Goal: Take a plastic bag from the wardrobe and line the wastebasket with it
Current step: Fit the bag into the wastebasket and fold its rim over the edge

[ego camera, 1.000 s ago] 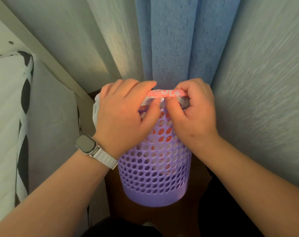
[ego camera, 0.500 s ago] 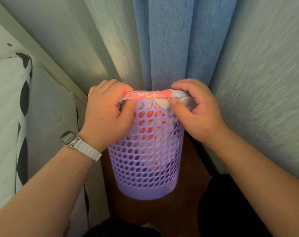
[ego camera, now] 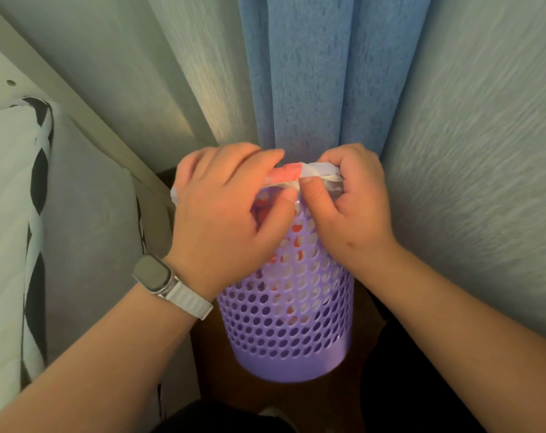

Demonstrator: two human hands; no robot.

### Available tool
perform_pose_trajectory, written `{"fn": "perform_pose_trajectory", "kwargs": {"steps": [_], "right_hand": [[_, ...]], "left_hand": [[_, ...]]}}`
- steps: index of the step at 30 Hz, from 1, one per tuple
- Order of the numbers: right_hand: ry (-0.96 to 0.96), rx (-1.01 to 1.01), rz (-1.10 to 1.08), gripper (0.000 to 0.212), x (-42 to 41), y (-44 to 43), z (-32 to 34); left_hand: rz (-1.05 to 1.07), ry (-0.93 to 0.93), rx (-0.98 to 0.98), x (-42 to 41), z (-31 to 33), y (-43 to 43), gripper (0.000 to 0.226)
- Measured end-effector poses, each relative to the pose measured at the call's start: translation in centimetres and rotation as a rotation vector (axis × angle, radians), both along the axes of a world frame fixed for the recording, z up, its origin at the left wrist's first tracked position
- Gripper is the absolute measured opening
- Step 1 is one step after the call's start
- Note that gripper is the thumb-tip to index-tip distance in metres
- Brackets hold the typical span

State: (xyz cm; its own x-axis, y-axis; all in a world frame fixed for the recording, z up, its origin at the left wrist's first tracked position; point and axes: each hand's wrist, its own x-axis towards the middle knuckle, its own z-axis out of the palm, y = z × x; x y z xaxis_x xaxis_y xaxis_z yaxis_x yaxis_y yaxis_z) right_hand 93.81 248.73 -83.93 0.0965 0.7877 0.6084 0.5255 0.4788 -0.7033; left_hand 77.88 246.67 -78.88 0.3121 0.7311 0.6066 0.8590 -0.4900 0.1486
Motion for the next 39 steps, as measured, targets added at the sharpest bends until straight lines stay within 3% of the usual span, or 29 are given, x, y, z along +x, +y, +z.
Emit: {"fn": "perform_pose_trajectory", "kwargs": {"steps": [6,16,25,29,34,39], "right_hand": [[0.009,-0.024,0.008,0.022,-0.6,-0.3,0.4],[0.065,-0.097,0.13,0.041,1.4,0.5,-0.4],[0.069,-0.107,0.112,0.028,1.1,0.8,-0.8],[0.107,-0.108,0.055,0.025,1.0,0.6,-0.7],[0.028,-0.038,0.03,0.023,0.4,0.3,-0.3],[0.029,-0.021,0.011,0.025,-0.3,-0.1,-0.1]], "left_hand": [[0.025,-0.028,-0.022,0.2,-0.4,0.5,0.015],[0.028,-0.122,-0.103,-2.5,-0.7,1.9,0.018],[-0.015,-0.19,-0.059,-2.0,-0.9,1.3,0.015],[-0.003,-0.183,-0.064,-1.3,-0.8,1.0,0.017],[0.043,-0.03,-0.024,-0.7,-0.7,0.5,0.037],[0.016,0.014,0.051,-0.1,-0.4,0.4,0.028]]}}
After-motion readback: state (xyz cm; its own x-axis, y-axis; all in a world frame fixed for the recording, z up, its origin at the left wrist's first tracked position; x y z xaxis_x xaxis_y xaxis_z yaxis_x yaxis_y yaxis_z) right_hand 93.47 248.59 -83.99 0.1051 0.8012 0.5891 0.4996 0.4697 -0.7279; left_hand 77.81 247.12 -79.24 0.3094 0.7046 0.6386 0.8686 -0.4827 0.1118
